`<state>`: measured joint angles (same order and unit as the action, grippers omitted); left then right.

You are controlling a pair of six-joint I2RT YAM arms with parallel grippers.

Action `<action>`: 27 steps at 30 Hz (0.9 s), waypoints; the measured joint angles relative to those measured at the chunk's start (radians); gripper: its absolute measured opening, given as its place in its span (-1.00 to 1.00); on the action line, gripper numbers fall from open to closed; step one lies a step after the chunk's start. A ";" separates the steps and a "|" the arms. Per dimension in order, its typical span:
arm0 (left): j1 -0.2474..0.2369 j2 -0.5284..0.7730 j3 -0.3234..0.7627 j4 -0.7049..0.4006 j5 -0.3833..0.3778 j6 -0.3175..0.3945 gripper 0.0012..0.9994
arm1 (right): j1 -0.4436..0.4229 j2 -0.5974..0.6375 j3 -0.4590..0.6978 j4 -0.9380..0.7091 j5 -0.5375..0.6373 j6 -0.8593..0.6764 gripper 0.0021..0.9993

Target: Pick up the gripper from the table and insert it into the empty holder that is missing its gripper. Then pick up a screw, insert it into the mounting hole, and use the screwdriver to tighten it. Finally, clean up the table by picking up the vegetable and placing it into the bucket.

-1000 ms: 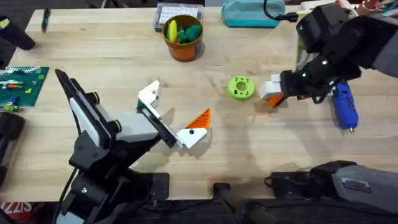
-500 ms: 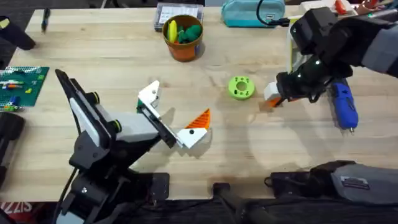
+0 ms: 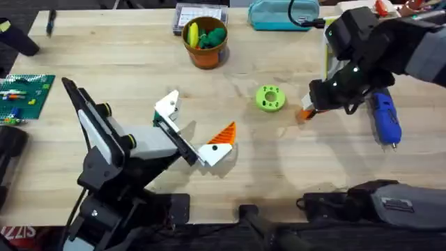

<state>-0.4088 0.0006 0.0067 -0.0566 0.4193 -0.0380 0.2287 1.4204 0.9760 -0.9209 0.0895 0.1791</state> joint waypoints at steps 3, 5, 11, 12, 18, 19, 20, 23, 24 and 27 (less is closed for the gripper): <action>0.000 0.000 0.000 0.000 0.000 0.000 0.98 | 0.000 0.000 0.000 0.001 0.000 -0.001 -0.97; 0.000 0.000 0.000 0.000 0.000 0.000 0.98 | 0.000 0.000 0.000 0.001 0.000 0.000 -0.96; 0.000 0.000 0.000 0.000 0.000 0.000 0.98 | 0.000 -0.007 0.006 -0.028 -0.001 0.000 -0.97; 0.000 0.000 0.000 0.000 0.000 0.000 0.98 | 0.000 -0.012 0.013 -0.038 -0.001 0.000 -0.97; 0.000 0.000 0.000 0.000 0.000 0.000 0.98 | 0.000 -0.084 0.114 -0.106 -0.002 0.000 -0.97; 0.000 0.000 0.000 0.000 0.000 0.000 0.98 | 0.000 -0.102 0.132 -0.110 -0.003 0.000 -0.97; 0.000 0.000 0.000 0.000 0.000 0.000 0.98 | 0.000 -0.121 0.146 -0.113 -0.005 0.000 -0.97; 0.000 0.000 0.000 0.000 0.000 0.000 0.98 | 0.000 -0.181 0.168 -0.116 -0.032 0.000 -0.97; 0.000 0.000 0.000 0.000 0.000 0.000 0.98 | 0.000 -0.200 0.168 -0.116 -0.048 0.000 -0.97; 0.000 0.000 0.000 0.000 0.000 0.000 0.98 | 0.000 -0.246 0.168 -0.115 -0.102 0.000 -0.97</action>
